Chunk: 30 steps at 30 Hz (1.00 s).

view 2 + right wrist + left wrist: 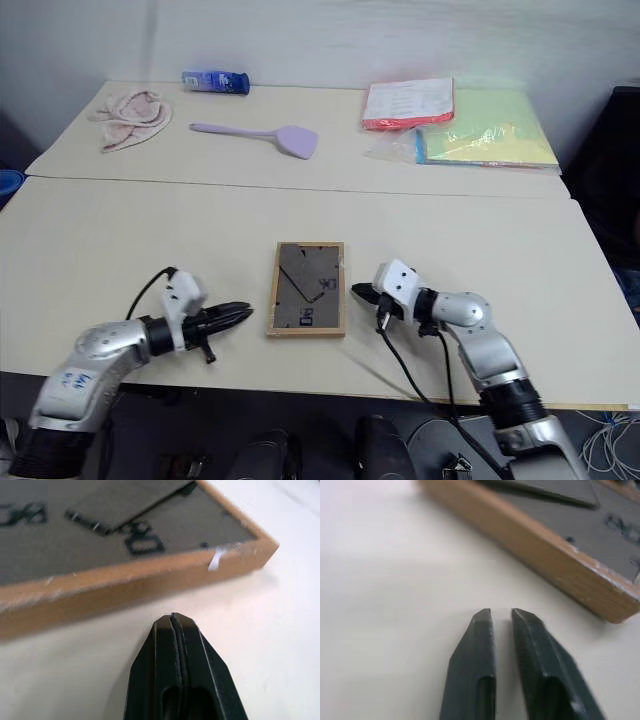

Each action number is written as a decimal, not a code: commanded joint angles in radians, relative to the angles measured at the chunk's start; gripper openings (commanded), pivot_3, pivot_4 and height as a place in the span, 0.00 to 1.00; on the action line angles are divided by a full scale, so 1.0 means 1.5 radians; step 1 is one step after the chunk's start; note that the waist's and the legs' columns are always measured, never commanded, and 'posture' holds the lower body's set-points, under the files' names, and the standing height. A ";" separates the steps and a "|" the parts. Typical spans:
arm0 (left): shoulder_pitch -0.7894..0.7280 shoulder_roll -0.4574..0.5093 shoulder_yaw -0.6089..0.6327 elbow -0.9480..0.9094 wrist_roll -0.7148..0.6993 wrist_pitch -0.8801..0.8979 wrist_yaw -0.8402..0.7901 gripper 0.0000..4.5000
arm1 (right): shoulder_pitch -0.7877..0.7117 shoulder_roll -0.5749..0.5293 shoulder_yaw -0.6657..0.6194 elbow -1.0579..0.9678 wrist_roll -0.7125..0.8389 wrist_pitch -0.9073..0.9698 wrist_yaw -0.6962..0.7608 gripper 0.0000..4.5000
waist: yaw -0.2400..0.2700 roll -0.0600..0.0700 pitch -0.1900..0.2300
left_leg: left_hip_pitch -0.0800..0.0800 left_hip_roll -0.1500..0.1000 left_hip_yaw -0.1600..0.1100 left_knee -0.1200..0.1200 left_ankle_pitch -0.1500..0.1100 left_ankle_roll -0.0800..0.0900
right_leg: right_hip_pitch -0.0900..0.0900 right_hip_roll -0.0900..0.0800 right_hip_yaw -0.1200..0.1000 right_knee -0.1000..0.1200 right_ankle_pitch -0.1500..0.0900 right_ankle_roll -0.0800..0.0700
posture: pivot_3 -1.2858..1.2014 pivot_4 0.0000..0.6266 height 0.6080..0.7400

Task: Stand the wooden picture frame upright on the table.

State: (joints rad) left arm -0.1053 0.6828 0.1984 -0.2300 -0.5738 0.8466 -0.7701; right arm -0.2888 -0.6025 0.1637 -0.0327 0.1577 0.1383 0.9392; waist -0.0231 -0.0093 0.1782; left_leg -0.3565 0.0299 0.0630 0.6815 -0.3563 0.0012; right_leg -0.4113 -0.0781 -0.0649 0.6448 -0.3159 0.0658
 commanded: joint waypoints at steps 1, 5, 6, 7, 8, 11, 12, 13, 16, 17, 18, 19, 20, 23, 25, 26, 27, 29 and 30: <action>-0.069 0.041 0.042 -0.028 -0.163 0.305 0.004 0.43 | 0.016 -0.019 -0.006 -0.094 0.035 0.058 0.022 0.00 | -0.001 0.000 0.000 | 0.000 0.000 0.000 0.000 0.000 0.000 | 0.000 0.000 0.000 0.000 0.000 0.000 | 0.52 0.24 1.00; -0.181 0.001 0.047 0.045 -0.211 0.503 0.077 0.70 | 0.016 -0.010 0.013 -0.125 0.028 0.093 0.014 0.00 | -0.001 0.000 0.000 | 0.001 -0.001 0.000 0.000 0.000 0.000 | 0.001 0.000 0.000 0.000 0.000 0.000 | 0.52 0.24 1.00; -0.198 -0.008 0.037 0.073 -0.234 0.510 0.105 0.77 | 0.016 -0.007 0.016 -0.127 0.025 0.096 0.011 0.00 | -0.002 0.000 0.000 | 0.001 -0.001 0.000 0.000 0.000 0.000 | 0.001 0.000 0.000 0.000 0.000 0.000 | 0.52 0.24 1.00; -0.216 -0.013 0.014 0.088 -0.251 0.512 0.125 0.83 | 0.014 -0.003 0.020 -0.127 0.020 0.098 0.005 0.00 | -0.003 0.000 0.000 | 0.001 -0.001 0.000 0.000 0.000 0.000 | 0.001 0.000 0.000 0.000 0.000 0.000 | 0.52 0.24 1.00; -0.232 -0.024 0.005 0.109 -0.273 0.512 0.148 0.83 | 0.011 0.001 0.023 -0.127 0.016 0.100 -0.001 0.00 | -0.003 0.000 0.000 | 0.001 -0.001 0.000 0.000 0.000 -0.001 | 0.001 0.001 0.000 0.000 0.000 0.000 | 0.52 0.24 1.00; -0.266 -0.045 -0.022 0.162 -0.309 0.512 0.220 0.83 | -0.002 0.011 0.035 -0.119 0.001 0.103 -0.011 0.00 | -0.002 0.000 0.000 | 0.001 -0.001 0.000 0.000 0.001 -0.001 | 0.001 0.001 0.000 0.000 0.000 0.000 | 0.52 0.24 1.00; -0.273 -0.047 -0.036 0.175 -0.321 0.512 0.242 0.83 | -0.007 0.013 0.039 -0.116 -0.003 0.102 -0.011 0.00 | -0.001 0.000 0.000 | 0.001 -0.001 0.000 0.000 0.001 -0.001 | 0.001 0.001 0.000 0.001 0.000 0.000 | 0.52 0.24 1.00; -0.278 -0.050 -0.046 0.181 -0.330 0.512 0.259 0.83 | -0.012 0.015 0.042 -0.112 -0.005 0.101 -0.012 0.00 | -0.001 0.000 0.000 | 0.001 -0.001 0.000 0.001 0.001 -0.001 | 0.001 0.000 0.000 0.001 0.000 0.000 | 0.52 0.24 1.00; -0.301 -0.087 -0.045 0.229 -0.375 0.512 0.324 0.83 | -0.029 0.022 0.050 -0.104 -0.009 0.098 -0.011 0.00 | 0.002 0.000 0.000 | 0.001 -0.001 0.000 0.001 0.001 -0.001 | 0.001 0.000 0.000 0.001 0.000 0.000 | 0.52 0.24 1.00; -0.308 -0.097 -0.044 0.244 -0.391 0.512 0.346 0.83 | -0.033 0.025 0.053 -0.104 -0.011 0.098 -0.012 0.00 | 0.004 0.000 0.000 | 0.001 -0.001 0.000 0.001 0.001 -0.001 | 0.001 0.000 0.000 0.001 0.000 0.000 | 0.52 0.24 1.00; -0.314 -0.105 -0.046 0.253 -0.409 0.512 0.359 0.83 | -0.036 0.028 0.057 -0.105 -0.013 0.098 -0.012 0.00 | 0.008 0.000 0.000 | 0.001 -0.001 0.000 0.001 0.001 -0.001 | 0.001 0.000 0.000 0.001 0.000 0.000 | 0.52 0.24 1.00; -0.318 -0.114 -0.043 0.263 -0.427 0.512 0.377 0.83 | -0.039 0.032 0.060 -0.107 -0.014 0.100 -0.013 0.00 | 0.011 0.000 0.000 | 0.001 -0.001 0.000 0.001 0.001 -0.001 | 0.001 0.000 0.000 0.000 0.000 0.000 | 0.52 0.24 1.00; -0.321 -0.118 -0.047 0.269 -0.442 0.512 0.389 0.83 | -0.041 0.035 0.062 -0.109 -0.016 0.101 -0.015 0.00 | 0.014 0.000 0.000 | 0.001 -0.002 0.000 0.001 0.001 -0.001 | 0.001 0.000 0.000 0.000 0.000 0.000 | 0.52 0.24 1.00; -0.326 -0.129 -0.040 0.287 -0.474 0.512 0.428 0.83 | -0.041 0.039 0.063 -0.112 -0.019 0.102 -0.017 0.00 | 0.016 -0.001 0.000 | 0.001 -0.002 0.000 0.001 0.001 -0.001 | 0.001 0.000 0.000 0.000 0.000 0.000 | 0.52 0.24 1.00; -0.331 -0.140 -0.023 0.304 -0.488 0.512 0.454 0.74 | -0.038 0.037 0.062 -0.113 -0.021 0.100 -0.017 0.00 | 0.016 -0.001 0.000 | 0.001 -0.002 0.000 0.001 0.001 -0.001 | 0.001 0.000 0.000 0.000 0.000 0.000 | 0.52 0.24 1.00; -0.333 -0.142 -0.015 0.312 -0.495 0.512 0.462 0.71 | -0.035 0.035 0.059 -0.113 -0.021 0.098 -0.018 0.00 | 0.016 -0.001 0.000 | 0.001 -0.002 0.000 0.001 0.001 -0.001 | 0.001 0.000 0.000 0.000 0.000 0.000 | 0.52 0.24 1.00; -0.334 -0.143 -0.008 0.317 -0.498 0.512 0.470 0.66 | -0.033 0.033 0.056 -0.113 -0.019 0.096 -0.017 0.00 | 0.015 -0.001 0.000 | 0.001 -0.002 0.000 0.002 0.001 -0.001 | 0.001 0.000 0.000 0.000 0.000 0.000 | 0.52 0.24 1.00; -0.332 -0.139 0.002 0.316 -0.505 0.512 0.476 0.53 | -0.028 0.031 0.042 -0.114 -0.005 0.090 -0.011 0.00 | 0.014 -0.001 0.000 | 0.001 -0.002 0.000 0.002 0.001 -0.001 | 0.001 0.000 0.000 0.000 0.000 0.000 | 0.52 0.24 1.00; -0.329 -0.139 0.010 0.310 -0.503 0.512 0.478 0.46 | -0.026 0.033 0.029 -0.115 0.009 0.093 -0.011 0.00 | 0.014 -0.001 0.000 | 0.001 -0.002 0.000 0.002 0.001 -0.002 | 0.001 0.000 0.000 0.000 0.000 0.000 | 0.52 0.24 1.00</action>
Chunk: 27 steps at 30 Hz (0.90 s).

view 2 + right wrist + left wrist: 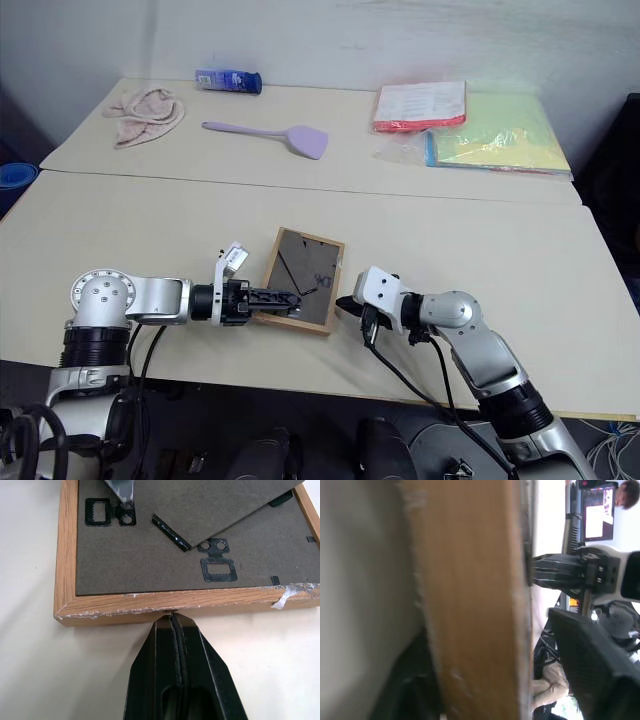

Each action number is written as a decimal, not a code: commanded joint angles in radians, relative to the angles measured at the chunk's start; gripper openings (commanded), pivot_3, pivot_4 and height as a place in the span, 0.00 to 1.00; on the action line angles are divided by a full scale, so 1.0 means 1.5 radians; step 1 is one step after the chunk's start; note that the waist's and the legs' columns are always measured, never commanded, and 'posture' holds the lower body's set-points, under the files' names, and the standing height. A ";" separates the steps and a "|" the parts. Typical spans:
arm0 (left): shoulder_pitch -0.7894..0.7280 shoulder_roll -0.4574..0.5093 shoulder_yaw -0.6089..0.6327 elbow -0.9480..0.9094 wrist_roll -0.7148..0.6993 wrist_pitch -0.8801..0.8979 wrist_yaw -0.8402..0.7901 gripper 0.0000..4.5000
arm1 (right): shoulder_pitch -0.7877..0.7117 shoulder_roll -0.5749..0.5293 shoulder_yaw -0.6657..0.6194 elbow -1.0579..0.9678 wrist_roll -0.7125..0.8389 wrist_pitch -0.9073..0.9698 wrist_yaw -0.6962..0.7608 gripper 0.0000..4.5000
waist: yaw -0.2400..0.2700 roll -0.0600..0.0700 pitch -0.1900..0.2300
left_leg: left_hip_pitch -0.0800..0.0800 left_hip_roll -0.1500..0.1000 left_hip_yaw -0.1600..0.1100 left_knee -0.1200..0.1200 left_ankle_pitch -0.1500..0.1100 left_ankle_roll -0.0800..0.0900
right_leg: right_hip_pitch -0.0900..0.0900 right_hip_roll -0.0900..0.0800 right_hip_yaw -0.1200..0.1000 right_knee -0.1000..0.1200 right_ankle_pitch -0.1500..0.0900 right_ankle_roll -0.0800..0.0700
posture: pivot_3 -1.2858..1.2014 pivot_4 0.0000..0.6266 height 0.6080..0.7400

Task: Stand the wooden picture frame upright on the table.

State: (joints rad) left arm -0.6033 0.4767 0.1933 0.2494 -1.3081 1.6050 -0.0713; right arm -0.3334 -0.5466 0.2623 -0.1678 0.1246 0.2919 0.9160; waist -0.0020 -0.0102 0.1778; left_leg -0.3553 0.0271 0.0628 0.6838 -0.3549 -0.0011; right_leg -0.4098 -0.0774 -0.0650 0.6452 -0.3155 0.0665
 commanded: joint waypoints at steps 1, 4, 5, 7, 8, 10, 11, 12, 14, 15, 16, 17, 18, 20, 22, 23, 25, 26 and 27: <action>0.009 0.003 0.019 -0.020 -0.016 0.006 0.007 0.39 | 0.006 -0.005 -0.051 -0.029 0.055 0.004 0.014 0.00 | 0.000 0.000 0.000 | 0.000 0.000 0.000 0.000 0.000 0.000 | 0.000 0.000 0.000 0.000 0.000 0.000 | 0.52 0.24 1.00; 0.040 0.011 0.037 -0.101 0.011 -0.039 -0.027 0.28 | -0.007 -0.007 -0.096 -0.043 0.137 0.042 0.049 0.13 | -0.004 0.000 0.000 | 0.000 0.000 0.000 0.000 0.000 0.000 | 0.000 0.000 0.000 0.000 0.000 0.000 | 0.52 0.24 1.00; 0.049 0.017 0.030 -0.125 0.025 -0.053 -0.043 0.28 | -0.012 -0.006 -0.103 -0.047 0.155 0.051 0.056 0.20 | -0.004 0.000 0.000 | 0.000 0.000 0.000 0.000 0.000 0.000 | 0.000 0.000 0.000 0.000 0.000 0.000 | 0.52 0.24 1.00; 0.066 0.023 0.028 -0.168 0.045 -0.098 -0.088 0.28 | -0.047 0.009 -0.118 -0.043 0.190 0.101 0.045 0.35 | -0.008 0.000 0.000 | 0.000 0.001 0.000 0.000 0.001 -0.001 | 0.000 0.001 0.000 0.000 0.000 0.000 | 0.52 0.24 1.00; 0.073 0.028 0.019 -0.187 0.061 -0.120 -0.112 0.28 | -0.070 0.018 -0.120 -0.036 0.205 0.137 0.033 0.43 | -0.009 0.000 0.000 | 0.000 0.001 0.000 0.000 0.001 -0.002 | 0.000 0.001 0.000 -0.001 0.000 0.000 | 0.52 0.24 1.00; 0.086 0.042 -0.012 -0.222 0.099 -0.161 -0.166 0.28 | -0.112 0.035 -0.119 -0.023 0.234 0.195 0.024 0.59 | -0.014 0.000 0.000 | 0.000 0.001 0.000 0.000 0.001 -0.002 | -0.001 0.001 0.000 -0.001 0.000 0.000 | 0.52 0.24 1.00; 0.089 0.047 -0.024 -0.229 0.110 -0.168 -0.182 0.28 | -0.129 0.041 -0.116 -0.014 0.238 0.208 0.020 0.67 | -0.014 0.000 0.000 | 0.001 0.001 0.000 0.000 0.001 -0.003 | -0.001 0.001 0.000 0.000 0.000 -0.001 | 0.52 0.24 1.00; 0.092 0.048 -0.033 -0.238 0.121 -0.180 -0.198 0.28 | -0.148 0.052 -0.112 0.001 0.240 0.221 0.014 0.74 | -0.015 0.000 0.000 | 0.001 0.001 0.000 0.000 0.001 -0.003 | -0.001 0.001 0.000 -0.001 0.000 -0.001 | 0.52 0.24 1.00; 0.096 0.047 -0.048 -0.252 0.135 -0.190 -0.218 0.28 | -0.180 0.074 -0.099 0.031 0.234 0.234 0.003 0.90 | -0.016 0.000 0.000 | 0.000 0.001 0.000 -0.001 0.001 -0.002 | -0.001 0.001 0.000 0.000 0.000 -0.001 | 0.52 0.24 1.00; 0.098 0.048 -0.054 -0.258 0.143 -0.197 -0.229 0.28 | -0.189 0.080 -0.091 0.041 0.229 0.238 0.002 0.90 | -0.016 0.000 0.000 | 0.000 0.001 0.000 -0.001 0.001 -0.002 | -0.001 0.001 0.000 0.000 0.000 -0.001 | 0.52 0.24 1.00; 0.101 0.048 -0.059 -0.264 0.150 -0.204 -0.239 0.28 | -0.196 0.087 -0.084 0.049 0.224 0.236 0.003 0.90 | -0.015 0.000 0.000 | 0.000 0.001 0.000 -0.001 0.001 -0.002 | -0.001 0.001 0.000 0.000 0.000 -0.001 | 0.52 0.24 1.00; 0.103 0.048 -0.062 -0.269 0.155 -0.206 -0.245 0.28 | -0.204 0.097 -0.078 0.059 0.222 0.236 0.001 0.90 | -0.014 0.000 0.000 | -0.001 0.001 0.000 -0.001 0.001 -0.002 | -0.001 0.001 0.000 0.000 0.000 -0.001 | 0.52 0.24 1.00; 0.105 0.048 -0.063 -0.272 0.161 -0.211 -0.250 0.28 | -0.210 0.106 -0.073 0.065 0.222 0.235 0.001 0.90 | -0.015 0.000 0.000 | -0.001 0.001 0.000 -0.001 0.001 -0.002 | -0.001 0.001 0.000 0.000 0.000 -0.001 | 0.52 0.24 1.00; 0.107 0.048 -0.064 -0.277 0.169 -0.215 -0.258 0.28 | -0.217 0.123 -0.066 0.066 0.227 0.232 0.006 0.90 | -0.016 0.000 0.000 | -0.001 0.001 0.000 -0.001 0.001 -0.001 | -0.002 0.001 0.000 0.000 0.000 -0.001 | 0.52 0.24 1.00; 0.108 0.044 -0.058 -0.275 0.173 -0.215 -0.258 0.28 | -0.215 0.130 -0.062 0.046 0.248 0.244 0.026 0.90 | -0.016 0.000 0.000 | -0.001 0.001 0.000 -0.001 0.001 -0.001 | -0.002 0.001 0.000 0.000 0.000 0.000 | 0.52 0.24 1.00; 0.104 0.036 -0.042 -0.264 0.159 -0.200 -0.247 0.28 | -0.205 0.121 -0.063 0.017 0.263 0.241 0.050 0.90 | -0.016 0.000 0.000 | -0.001 0.001 0.000 -0.001 0.001 -0.001 | -0.001 0.001 0.000 0.000 0.000 0.000 | 0.52 0.24 1.00; 0.097 0.025 -0.016 -0.248 0.137 -0.182 -0.239 0.28 | -0.189 0.100 -0.068 -0.018 0.276 0.232 0.079 0.90 | -0.014 0.000 0.000 | -0.001 0.001 0.000 -0.001 0.001 -0.001 | -0.001 0.000 0.000 0.000 0.000 0.000 | 0.52 0.24 1.00; 0.095 0.020 -0.005 -0.246 0.131 -0.179 -0.239 0.28 | -0.180 0.086 -0.069 -0.028 0.274 0.226 0.090 0.90 | -0.015 0.000 0.000 | -0.002 0.001 0.000 -0.001 0.000 -0.001 | -0.002 0.000 0.000 0.000 0.000 0.000 | 0.52 0.24 1.00; 0.096 0.017 0.002 -0.248 0.130 -0.183 -0.244 0.28 | -0.172 0.072 -0.067 -0.031 0.265 0.205 0.105 0.90 | -0.015 0.000 0.000 | -0.002 0.001 -0.001 -0.001 0.000 0.000 | -0.002 0.000 0.000 0.000 0.000 0.000 | 0.52 0.24 1.00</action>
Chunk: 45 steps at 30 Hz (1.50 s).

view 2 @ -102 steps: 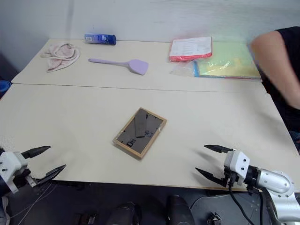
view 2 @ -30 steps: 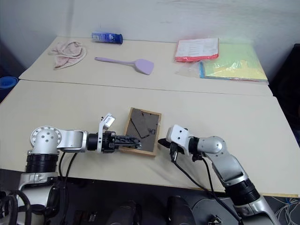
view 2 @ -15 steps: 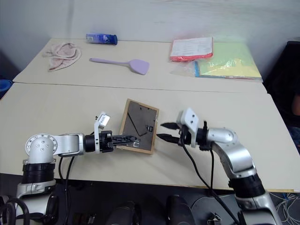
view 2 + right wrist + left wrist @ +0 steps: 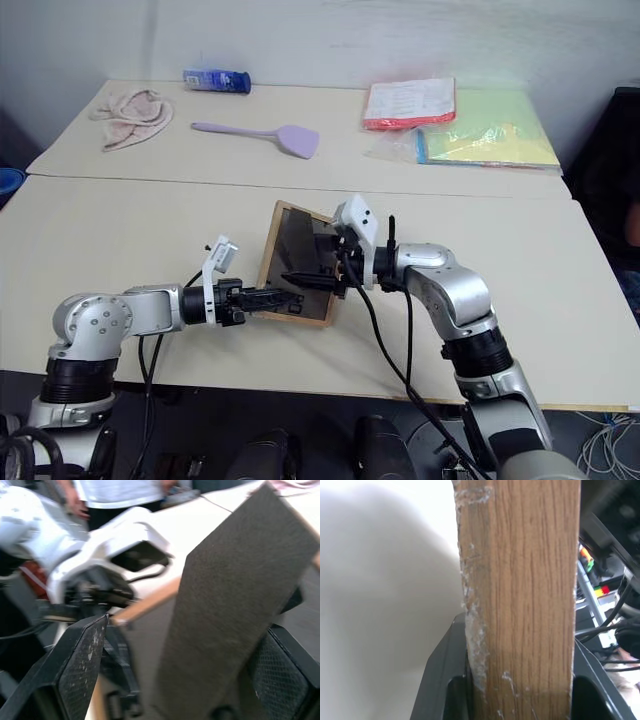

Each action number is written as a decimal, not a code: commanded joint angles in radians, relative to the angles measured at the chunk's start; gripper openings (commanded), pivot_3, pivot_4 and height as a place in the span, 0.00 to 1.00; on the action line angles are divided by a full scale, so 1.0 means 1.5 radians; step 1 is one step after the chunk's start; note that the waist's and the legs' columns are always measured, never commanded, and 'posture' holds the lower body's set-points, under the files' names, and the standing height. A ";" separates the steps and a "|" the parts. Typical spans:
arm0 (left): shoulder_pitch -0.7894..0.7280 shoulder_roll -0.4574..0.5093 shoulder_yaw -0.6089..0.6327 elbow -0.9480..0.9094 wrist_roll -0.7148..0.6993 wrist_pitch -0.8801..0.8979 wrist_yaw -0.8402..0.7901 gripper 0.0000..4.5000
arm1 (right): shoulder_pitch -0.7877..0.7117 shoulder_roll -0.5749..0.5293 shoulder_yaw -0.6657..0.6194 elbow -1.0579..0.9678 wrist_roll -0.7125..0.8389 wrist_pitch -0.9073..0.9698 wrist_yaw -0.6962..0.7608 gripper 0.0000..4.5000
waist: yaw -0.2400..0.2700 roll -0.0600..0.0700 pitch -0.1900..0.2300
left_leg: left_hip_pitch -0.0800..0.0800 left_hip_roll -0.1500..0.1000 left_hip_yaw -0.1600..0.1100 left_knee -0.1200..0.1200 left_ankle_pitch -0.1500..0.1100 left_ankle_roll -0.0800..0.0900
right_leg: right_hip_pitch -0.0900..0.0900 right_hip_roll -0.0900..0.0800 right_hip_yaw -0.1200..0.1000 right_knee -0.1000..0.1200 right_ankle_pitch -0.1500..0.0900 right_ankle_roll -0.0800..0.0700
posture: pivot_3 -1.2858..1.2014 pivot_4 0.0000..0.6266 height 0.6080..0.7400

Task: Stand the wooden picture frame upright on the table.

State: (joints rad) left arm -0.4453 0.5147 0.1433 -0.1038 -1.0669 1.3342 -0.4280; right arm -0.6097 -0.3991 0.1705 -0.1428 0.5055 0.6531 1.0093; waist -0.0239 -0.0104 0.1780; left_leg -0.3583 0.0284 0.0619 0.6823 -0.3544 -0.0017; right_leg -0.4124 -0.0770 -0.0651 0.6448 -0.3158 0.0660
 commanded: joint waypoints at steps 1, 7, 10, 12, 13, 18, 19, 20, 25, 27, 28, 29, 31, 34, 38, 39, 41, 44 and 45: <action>-0.011 -0.012 0.043 -0.011 -0.035 0.001 -0.008 0.28 | 0.022 -0.044 -0.001 -0.048 -0.004 -0.056 0.054 0.90 | -0.001 0.000 0.000 | 0.000 0.000 0.000 0.000 0.000 0.000 | 0.000 0.000 0.000 0.000 0.000 0.000 | 0.52 0.24 1.00; -0.027 -0.033 0.106 0.022 -0.131 0.077 0.002 0.28 | 0.054 -0.060 -0.042 0.002 -0.055 -0.290 0.099 0.90 | -0.003 0.000 0.000 | 0.000 0.000 0.000 0.000 0.000 0.000 | 0.000 0.000 0.000 0.000 0.000 0.000 | 0.52 0.24 1.00; -0.049 -0.029 0.133 0.076 -0.199 0.147 0.033 0.28 | 0.065 -0.073 -0.091 0.037 -0.052 -0.414 0.135 0.90 | -0.002 0.000 0.000 | 0.000 0.000 0.000 0.000 0.000 0.000 | 0.000 0.000 0.000 0.000 0.000 0.000 | 0.52 0.24 1.00; -0.059 0.015 0.097 0.130 -0.251 0.179 0.060 0.28 | 0.070 -0.092 -0.116 0.063 -0.057 -0.497 0.168 0.90 | -0.002 -0.001 0.000 | 0.000 0.000 0.000 0.000 0.000 0.000 | 0.000 0.000 0.000 0.000 0.000 0.000 | 0.52 0.24 1.00; -0.063 0.033 0.081 0.156 -0.283 0.185 0.071 0.28 | 0.070 -0.099 -0.125 0.076 -0.063 -0.531 0.176 0.90 | -0.002 -0.001 0.000 | 0.000 0.000 0.000 0.000 0.000 0.000 | 0.000 0.000 0.000 0.000 0.000 0.000 | 0.52 0.24 1.00; -0.092 0.093 0.015 0.258 -0.430 0.187 0.134 0.28 | 0.064 -0.111 -0.117 0.145 -0.117 -0.728 0.216 0.90 | -0.002 -0.001 0.000 | 0.001 0.000 0.000 0.000 0.000 0.000 | 0.000 0.000 0.000 0.000 0.000 0.000 | 0.52 0.24 1.00; -0.104 0.102 -0.003 0.280 -0.456 0.187 0.150 0.28 | 0.056 -0.108 -0.105 0.184 -0.183 -0.826 0.190 0.90 | -0.002 -0.001 0.000 | 0.001 0.000 0.000 0.000 0.000 0.000 | 0.000 0.000 0.000 0.000 0.000 0.000 | 0.52 0.24 1.00; -0.112 0.111 -0.020 0.295 -0.483 0.183 0.167 0.28 | 0.048 -0.105 -0.097 0.215 -0.232 -0.899 0.170 0.90 | -0.003 -0.001 0.000 | 0.001 0.000 0.000 0.000 0.000 0.000 | 0.000 0.000 0.000 0.000 0.000 0.000 | 0.52 0.24 1.00; -0.134 0.145 -0.100 0.306 -0.601 0.145 0.204 0.28 | 0.009 -0.047 -0.064 0.339 -0.413 -1.116 0.022 0.90 | -0.007 0.000 0.001 | 0.002 0.000 0.001 0.000 0.001 -0.001 | 0.000 0.000 0.001 0.000 0.000 0.000 | 0.52 0.24 1.00; -0.140 0.146 -0.110 0.308 -0.604 0.142 0.194 0.28 | -0.008 -0.030 -0.063 0.373 -0.476 -1.167 -0.047 0.90 | -0.005 0.000 0.001 | 0.002 0.000 0.001 0.000 0.001 -0.001 | 0.000 0.000 0.001 0.000 0.000 0.000 | 0.52 0.24 1.00; -0.142 0.149 -0.115 0.309 -0.604 0.143 0.186 0.28 | -0.011 -0.024 -0.060 0.389 -0.492 -1.176 -0.075 0.86 | -0.005 0.000 0.001 | 0.001 0.000 0.001 0.001 0.001 -0.001 | 0.000 0.000 0.001 0.001 0.000 0.000 | 0.52 0.24 1.00; -0.143 0.152 -0.120 0.309 -0.604 0.145 0.178 0.28 | -0.015 -0.021 -0.061 0.400 -0.517 -1.190 -0.108 0.82 | -0.005 0.000 0.001 | 0.001 0.000 0.001 0.001 0.001 -0.001 | 0.000 0.000 0.001 0.001 0.000 0.000 | 0.52 0.24 1.00; -0.143 0.159 -0.129 0.308 -0.604 0.147 0.170 0.28 | -0.019 -0.019 -0.056 0.417 -0.547 -1.204 -0.156 0.70 | -0.005 0.000 0.001 | 0.001 0.000 0.000 0.001 0.001 -0.001 | 0.000 0.000 0.001 0.001 0.000 0.000 | 0.52 0.24 1.00; -0.127 0.166 -0.132 0.290 -0.604 0.135 0.175 0.28 | -0.015 -0.021 -0.056 0.422 -0.582 -1.212 -0.226 0.45 | -0.005 0.000 0.001 | 0.001 0.000 0.001 0.001 0.001 -0.001 | 0.000 0.000 0.001 0.001 0.000 0.000 | 0.52 0.24 1.00; -0.092 0.156 -0.070 0.225 -0.604 0.079 0.187 0.35 | -0.014 -0.030 -0.048 0.421 -0.584 -1.216 -0.281 0.39 | -0.005 0.000 0.001 | 0.001 0.000 0.000 0.001 0.001 -0.001 | 0.000 0.000 0.001 0.001 0.000 0.000 | 0.52 0.24 1.00; -0.078 0.163 -0.049 0.199 -0.604 0.064 0.192 0.44 | -0.016 -0.032 -0.047 0.415 -0.578 -1.216 -0.292 0.38 | -0.005 0.000 0.001 | 0.001 0.000 0.000 0.001 0.001 -0.001 | 0.000 0.000 0.001 0.001 0.000 0.000 | 0.52 0.24 1.00; -0.047 0.169 -0.016 0.160 -0.604 0.038 0.204 0.56 | -0.015 -0.036 -0.039 0.408 -0.556 -1.200 -0.301 0.32 | -0.007 0.000 0.001 | 0.001 0.001 0.000 0.001 0.001 -0.001 | 0.000 0.000 0.001 0.000 0.000 0.000 | 0.52 0.24 1.00; 0.028 0.201 0.079 0.088 -0.604 -0.037 0.229 0.78 | -0.010 -0.048 -0.012 0.397 -0.488 -1.173 -0.283 0.28 | -0.015 0.000 0.001 | 0.002 0.001 0.000 0.000 0.001 -0.001 | 0.000 0.000 0.001 0.000 0.000 0.000 | 0.52 0.24 1.00; 0.042 0.207 0.095 0.075 -0.604 -0.054 0.233 0.79 | -0.006 -0.051 -0.005 0.392 -0.467 -1.162 -0.278 0.28 | -0.015 0.000 0.001 | 0.002 0.001 0.000 0.000 0.001 -0.001 | 0.000 0.000 0.001 0.000 0.000 0.000 | 0.52 0.24 1.00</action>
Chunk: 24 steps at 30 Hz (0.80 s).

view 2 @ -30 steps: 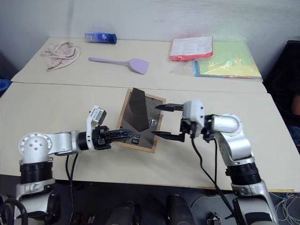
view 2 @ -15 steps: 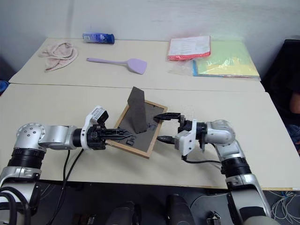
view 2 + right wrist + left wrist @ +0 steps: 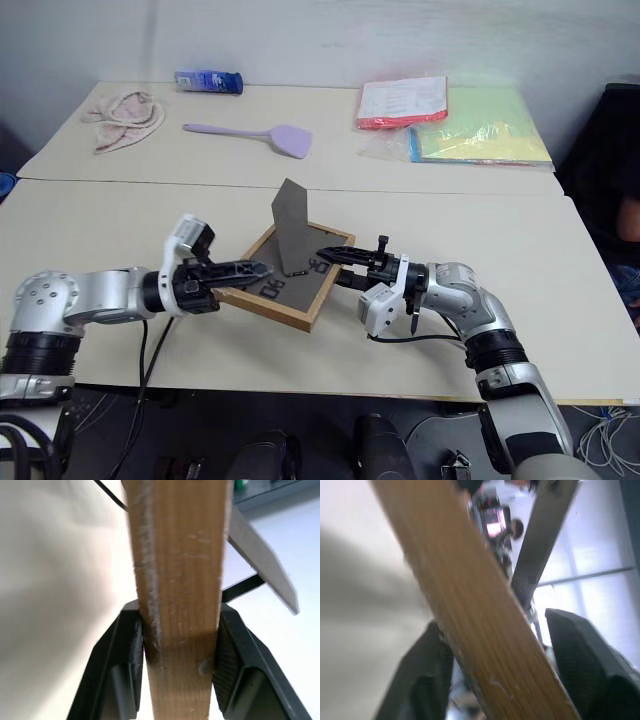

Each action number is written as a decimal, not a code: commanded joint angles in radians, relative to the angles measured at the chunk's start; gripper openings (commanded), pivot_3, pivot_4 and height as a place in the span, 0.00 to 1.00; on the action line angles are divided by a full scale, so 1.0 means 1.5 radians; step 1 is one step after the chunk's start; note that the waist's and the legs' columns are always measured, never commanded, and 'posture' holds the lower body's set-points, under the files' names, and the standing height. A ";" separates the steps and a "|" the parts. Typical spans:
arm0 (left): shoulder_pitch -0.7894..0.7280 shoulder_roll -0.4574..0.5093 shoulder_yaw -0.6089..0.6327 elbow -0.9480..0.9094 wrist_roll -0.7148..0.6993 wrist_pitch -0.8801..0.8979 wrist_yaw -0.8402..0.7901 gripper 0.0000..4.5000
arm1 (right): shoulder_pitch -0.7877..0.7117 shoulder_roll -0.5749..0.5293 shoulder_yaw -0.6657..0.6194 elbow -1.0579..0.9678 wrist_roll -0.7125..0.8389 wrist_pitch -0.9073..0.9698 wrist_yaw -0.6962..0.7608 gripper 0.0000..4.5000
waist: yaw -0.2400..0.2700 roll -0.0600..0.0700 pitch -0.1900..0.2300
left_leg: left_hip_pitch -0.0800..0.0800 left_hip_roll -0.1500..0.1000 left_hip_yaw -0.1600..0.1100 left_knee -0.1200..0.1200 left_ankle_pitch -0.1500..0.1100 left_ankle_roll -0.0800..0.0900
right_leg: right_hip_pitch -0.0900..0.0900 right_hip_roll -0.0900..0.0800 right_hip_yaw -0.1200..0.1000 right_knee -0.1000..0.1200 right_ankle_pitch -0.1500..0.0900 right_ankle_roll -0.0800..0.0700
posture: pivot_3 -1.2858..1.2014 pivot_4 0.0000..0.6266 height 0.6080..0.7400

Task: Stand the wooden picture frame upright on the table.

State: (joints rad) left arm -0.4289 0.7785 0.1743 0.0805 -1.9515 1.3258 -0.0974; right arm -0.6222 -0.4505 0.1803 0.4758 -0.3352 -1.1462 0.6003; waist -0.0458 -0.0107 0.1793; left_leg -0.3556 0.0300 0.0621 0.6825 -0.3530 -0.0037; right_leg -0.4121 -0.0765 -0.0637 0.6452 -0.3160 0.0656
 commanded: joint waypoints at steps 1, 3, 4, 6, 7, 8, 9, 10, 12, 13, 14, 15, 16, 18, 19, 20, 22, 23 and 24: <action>0.042 0.041 0.113 -0.076 0.045 -0.077 -0.033 0.79 | 0.013 -0.021 0.004 -0.032 0.146 0.068 0.022 0.28 | 0.000 0.000 0.000 | 0.000 0.000 0.000 0.000 0.000 0.000 | 0.000 0.000 0.000 0.000 0.000 0.000 | 0.52 0.24 1.00; 0.067 0.073 0.166 -0.120 0.155 -0.113 -0.139 0.79 | 0.024 -0.030 0.015 -0.049 0.197 0.100 0.045 0.28 | 0.001 0.000 0.000 | 0.000 0.000 0.000 0.000 0.000 0.000 | 0.000 0.000 0.000 -0.001 0.000 0.000 | 0.52 0.24 1.00; 0.085 0.096 0.178 -0.137 0.211 -0.127 -0.208 0.79 | 0.038 -0.029 0.022 -0.069 0.260 0.155 0.082 0.28 | 0.003 0.000 0.000 | 0.000 0.000 -0.001 0.000 0.000 0.000 | 0.000 0.000 -0.001 -0.001 0.000 0.000 | 0.52 0.24 1.00; 0.140 0.141 0.167 -0.183 0.353 -0.200 -0.335 0.79 | 0.070 -0.026 0.033 -0.133 0.401 0.295 0.157 0.28 | 0.005 0.000 0.000 | 0.000 -0.001 0.000 0.000 0.000 0.000 | 0.001 0.000 -0.001 -0.001 0.000 0.000 | 0.52 0.24 1.00; 0.164 0.149 0.157 -0.200 0.426 -0.259 -0.387 0.79 | 0.091 -0.027 0.036 -0.178 0.481 0.398 0.191 0.28 | 0.007 0.001 0.000 | 0.000 -0.001 0.000 0.000 0.000 0.000 | 0.000 0.000 -0.001 -0.001 0.000 0.000 | 0.52 0.24 1.00; 0.196 0.149 0.135 -0.217 0.532 -0.370 -0.451 0.83 | 0.113 -0.030 0.035 -0.221 0.554 0.504 0.209 0.28 | 0.010 0.002 0.001 | 0.000 -0.001 0.000 -0.001 0.000 0.000 | 0.001 0.000 -0.001 -0.001 0.000 -0.001 | 0.52 0.24 1.00; 0.218 0.142 0.118 -0.225 0.606 -0.451 -0.502 0.87 | 0.130 -0.032 0.031 -0.255 0.610 0.595 0.218 0.28 | 0.012 0.002 0.001 | 0.000 -0.001 0.000 -0.001 0.000 0.000 | 0.001 0.000 0.000 -0.001 0.000 -0.001 | 0.52 0.24 1.00; 0.236 0.137 0.099 -0.227 0.672 -0.517 -0.534 0.92 | 0.145 -0.037 0.026 -0.285 0.663 0.690 0.217 0.28 | 0.013 0.003 0.001 | 0.000 -0.001 0.000 -0.001 0.000 0.000 | 0.001 0.000 0.000 -0.002 0.000 -0.001 | 0.52 0.24 1.00; 0.255 0.120 0.066 -0.224 0.753 -0.605 -0.585 1.00 | 0.162 -0.034 0.006 -0.311 0.718 0.807 0.199 0.28 | 0.014 0.003 0.001 | 0.000 0.000 0.000 -0.001 0.000 0.000 | 0.001 -0.001 -0.001 -0.004 -0.001 -0.001 | 0.52 0.24 1.00; 0.260 0.112 0.053 -0.225 0.783 -0.632 -0.595 1.00 | 0.170 -0.033 -0.003 -0.315 0.740 0.856 0.194 0.28 | 0.014 0.003 0.001 | 0.000 0.000 0.000 -0.001 -0.001 0.001 | 0.000 -0.001 -0.001 -0.004 -0.001 -0.001 | 0.52 0.24 1.00; 0.261 0.103 0.047 -0.228 0.797 -0.642 -0.602 1.00 | 0.175 -0.029 -0.013 -0.312 0.740 0.878 0.187 0.28 | 0.014 0.003 0.001 | -0.001 0.000 0.000 -0.001 -0.001 0.001 | 0.000 -0.001 -0.001 -0.004 -0.001 -0.001 | 0.52 0.24 1.00; 0.262 0.092 0.045 -0.230 0.808 -0.652 -0.601 1.00 | 0.180 -0.026 -0.022 -0.309 0.752 0.917 0.177 0.28 | 0.013 0.003 0.001 | -0.001 0.000 0.000 -0.001 -0.001 0.001 | 0.000 -0.002 -0.001 -0.004 -0.001 -0.001 | 0.52 0.24 1.00; 0.262 0.085 0.043 -0.230 0.813 -0.653 -0.604 1.00 | 0.184 -0.022 -0.034 -0.303 0.767 0.950 0.169 0.28 | 0.013 0.003 0.001 | -0.001 0.000 0.000 -0.002 -0.001 0.002 | 0.000 -0.002 -0.001 -0.004 -0.001 -0.001 | 0.52 0.24 1.00; 0.263 0.076 0.043 -0.229 0.818 -0.649 -0.612 1.00 | 0.188 -0.022 -0.044 -0.292 0.769 1.001 0.167 0.28 | 0.012 0.003 0.001 | -0.001 0.000 0.000 -0.003 -0.001 0.002 | 0.000 -0.002 -0.001 -0.005 -0.001 -0.001 | 0.52 0.24 1.00; 0.262 0.073 0.043 -0.227 0.823 -0.650 -0.614 1.00 | 0.189 -0.023 -0.045 -0.290 0.767 1.020 0.176 0.28 | 0.012 0.003 0.001 | -0.001 0.000 0.000 -0.003 -0.001 0.002 | 0.000 -0.002 -0.001 -0.005 -0.001 -0.001 | 0.52 0.24 1.00; 0.260 0.072 0.043 -0.225 0.823 -0.645 -0.617 1.00 | 0.189 -0.019 -0.053 -0.284 0.771 1.046 0.166 0.28 | 0.012 0.003 0.001 | -0.001 0.000 0.000 -0.003 -0.001 0.002 | 0.000 -0.002 -0.001 -0.005 0.000 -0.001 | 0.52 0.24 1.00; 0.255 0.069 0.043 -0.219 0.831 -0.645 -0.621 1.00 | 0.191 -0.020 -0.045 -0.265 0.733 1.045 0.179 0.28 | 0.012 0.002 0.001 | -0.001 0.000 0.000 -0.003 -0.002 0.002 | 0.000 -0.002 -0.001 -0.005 0.000 -0.001 | 0.52 0.24 1.00; 0.252 0.067 0.044 -0.216 0.831 -0.641 -0.623 1.00 | 0.191 -0.018 -0.043 -0.254 0.711 1.040 0.178 0.28 | 0.012 0.002 0.001 | 0.000 0.000 0.000 -0.003 -0.002 0.002 | 0.000 -0.002 -0.001 -0.005 0.000 -0.001 | 0.52 0.24 1.00; 0.249 0.065 0.044 -0.213 0.833 -0.640 -0.625 1.00 | 0.191 -0.016 -0.041 -0.242 0.689 1.028 0.176 0.28 | 0.012 0.003 0.001 | 0.000 0.000 0.000 -0.003 -0.002 0.002 | 0.000 -0.002 -0.001 -0.005 0.000 -0.001 | 0.52 0.24 1.00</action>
State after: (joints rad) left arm -0.0384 0.8777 0.2222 -0.2272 -0.7032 0.3690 -1.0248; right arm -0.3494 -0.4721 0.1108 0.0634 0.7726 0.3896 0.8832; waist -0.0281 -0.0069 0.1805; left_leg -0.3555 0.0294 0.0618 0.6777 -0.3555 0.0000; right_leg -0.4116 -0.0792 -0.0646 0.6383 -0.3166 0.0644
